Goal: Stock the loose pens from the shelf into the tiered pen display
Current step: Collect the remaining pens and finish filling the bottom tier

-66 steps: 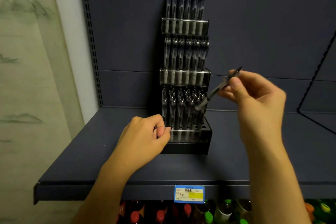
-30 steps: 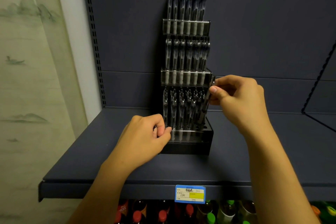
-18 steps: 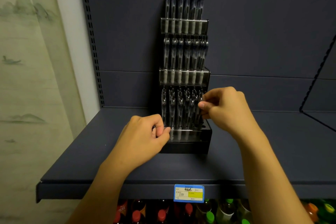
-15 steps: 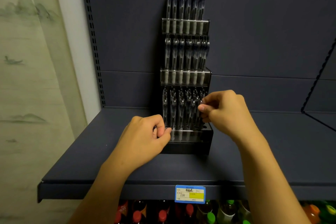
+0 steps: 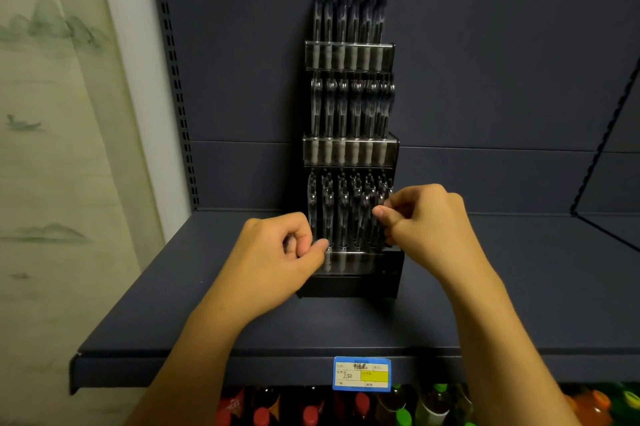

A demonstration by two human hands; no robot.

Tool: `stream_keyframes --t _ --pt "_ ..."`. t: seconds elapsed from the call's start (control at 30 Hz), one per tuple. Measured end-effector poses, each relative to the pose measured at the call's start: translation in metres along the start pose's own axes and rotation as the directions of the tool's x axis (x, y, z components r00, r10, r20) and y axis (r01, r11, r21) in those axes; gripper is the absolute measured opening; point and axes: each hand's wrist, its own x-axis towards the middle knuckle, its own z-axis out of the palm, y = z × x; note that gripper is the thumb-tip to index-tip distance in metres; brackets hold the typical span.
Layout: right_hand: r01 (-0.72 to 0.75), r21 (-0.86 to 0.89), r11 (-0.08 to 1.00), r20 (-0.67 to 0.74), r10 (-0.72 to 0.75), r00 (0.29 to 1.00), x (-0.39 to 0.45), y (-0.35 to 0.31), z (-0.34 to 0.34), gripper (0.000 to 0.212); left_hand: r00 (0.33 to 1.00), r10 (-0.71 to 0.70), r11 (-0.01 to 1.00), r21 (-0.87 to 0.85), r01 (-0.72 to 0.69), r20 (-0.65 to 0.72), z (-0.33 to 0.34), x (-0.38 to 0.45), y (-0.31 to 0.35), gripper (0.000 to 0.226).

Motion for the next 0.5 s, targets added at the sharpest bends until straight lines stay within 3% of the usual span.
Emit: stream_keyframes --t 0.13,0.2,0.27,0.37,0.5 --pt "0.007 -0.123 0.992 -0.014 -0.008 1.000 -0.012 0.000 -0.005 0.025 0.981 -0.086 0.945 -0.325 0.026 -0.172 -0.009 0.009 0.005 0.044" --pt "0.047 -0.114 0.992 -0.040 -0.052 0.998 -0.019 -0.006 -0.009 0.020 0.958 -0.198 0.800 -0.600 0.035 -0.208 -0.015 0.015 0.007 0.044" --pt "0.113 -0.059 0.992 -0.005 -0.114 0.993 -0.026 -0.019 -0.013 0.015 0.935 -0.263 0.642 -0.767 -0.016 -0.239 -0.023 0.022 0.011 0.045" --pt "0.236 0.031 0.971 0.146 -0.238 0.960 -0.036 -0.045 -0.007 0.016 0.906 -0.319 0.483 -0.870 -0.098 -0.279 -0.029 0.032 0.018 0.048" --pt "0.310 0.130 0.942 0.315 -0.336 0.888 -0.045 -0.065 0.019 0.029 0.888 -0.349 0.395 -0.906 -0.150 -0.300 -0.026 0.035 0.025 0.048"
